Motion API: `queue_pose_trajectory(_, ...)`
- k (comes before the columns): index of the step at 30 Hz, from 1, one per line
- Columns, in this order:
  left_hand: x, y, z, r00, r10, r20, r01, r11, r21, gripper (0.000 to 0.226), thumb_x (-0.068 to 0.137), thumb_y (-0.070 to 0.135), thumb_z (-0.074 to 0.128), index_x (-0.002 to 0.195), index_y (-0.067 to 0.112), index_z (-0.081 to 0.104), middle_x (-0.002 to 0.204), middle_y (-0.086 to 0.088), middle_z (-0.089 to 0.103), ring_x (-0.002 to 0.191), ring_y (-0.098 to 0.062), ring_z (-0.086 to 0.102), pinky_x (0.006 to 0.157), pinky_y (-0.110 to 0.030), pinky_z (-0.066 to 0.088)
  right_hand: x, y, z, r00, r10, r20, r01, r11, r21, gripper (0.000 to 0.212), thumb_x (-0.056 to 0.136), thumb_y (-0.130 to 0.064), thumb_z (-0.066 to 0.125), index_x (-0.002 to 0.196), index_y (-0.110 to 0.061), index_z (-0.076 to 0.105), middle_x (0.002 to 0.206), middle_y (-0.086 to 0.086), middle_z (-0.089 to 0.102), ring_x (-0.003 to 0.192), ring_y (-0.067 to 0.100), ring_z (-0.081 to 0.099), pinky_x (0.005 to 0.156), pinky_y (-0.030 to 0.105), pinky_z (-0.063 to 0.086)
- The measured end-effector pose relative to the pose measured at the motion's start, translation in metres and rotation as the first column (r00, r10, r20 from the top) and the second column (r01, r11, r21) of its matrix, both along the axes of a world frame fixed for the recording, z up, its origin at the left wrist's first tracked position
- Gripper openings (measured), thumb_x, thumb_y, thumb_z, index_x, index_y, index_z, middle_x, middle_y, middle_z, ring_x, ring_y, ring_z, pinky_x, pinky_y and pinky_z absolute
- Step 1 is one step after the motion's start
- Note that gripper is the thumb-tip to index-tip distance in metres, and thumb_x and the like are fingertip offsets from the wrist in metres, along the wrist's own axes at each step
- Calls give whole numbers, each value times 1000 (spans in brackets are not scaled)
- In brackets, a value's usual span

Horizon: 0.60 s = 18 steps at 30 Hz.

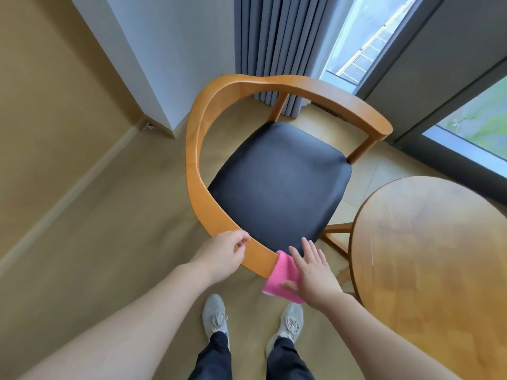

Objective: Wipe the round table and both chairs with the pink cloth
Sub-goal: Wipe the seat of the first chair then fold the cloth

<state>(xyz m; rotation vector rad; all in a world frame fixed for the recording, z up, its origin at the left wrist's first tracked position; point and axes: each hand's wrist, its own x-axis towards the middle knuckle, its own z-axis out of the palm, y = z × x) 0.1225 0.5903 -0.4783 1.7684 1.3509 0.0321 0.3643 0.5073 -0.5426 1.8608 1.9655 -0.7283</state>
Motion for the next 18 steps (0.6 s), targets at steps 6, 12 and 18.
queue_pose_trajectory(6,-19,-14,-16,999,54,8,-54,998,-25,27,95,20,46,118,23,59,108,10,62,94,-9,58,86,-31,50,-6,-7,-14,989,-70,-132,74,997,19,104,72,-85,39,152,-25,10,144,-3,39,124,19,44,100,36,41)
queue_pose_trajectory(12,-42,-29,-32,991,131,17,-130,991,-38,25,94,17,47,113,23,61,103,10,64,91,-10,60,85,-34,51,-24,-9,-20,1000,-27,-8,28,982,187,92,71,-88,38,137,-24,35,110,-8,55,92,14,55,71,26,49)
queue_pose_trajectory(18,-62,-33,-37,984,177,3,-176,984,-33,25,93,15,47,112,21,62,102,7,65,92,-12,60,84,-34,51,-47,4,-22,997,74,36,-81,960,269,87,78,-75,46,141,-17,33,107,-4,56,91,18,56,72,29,46)
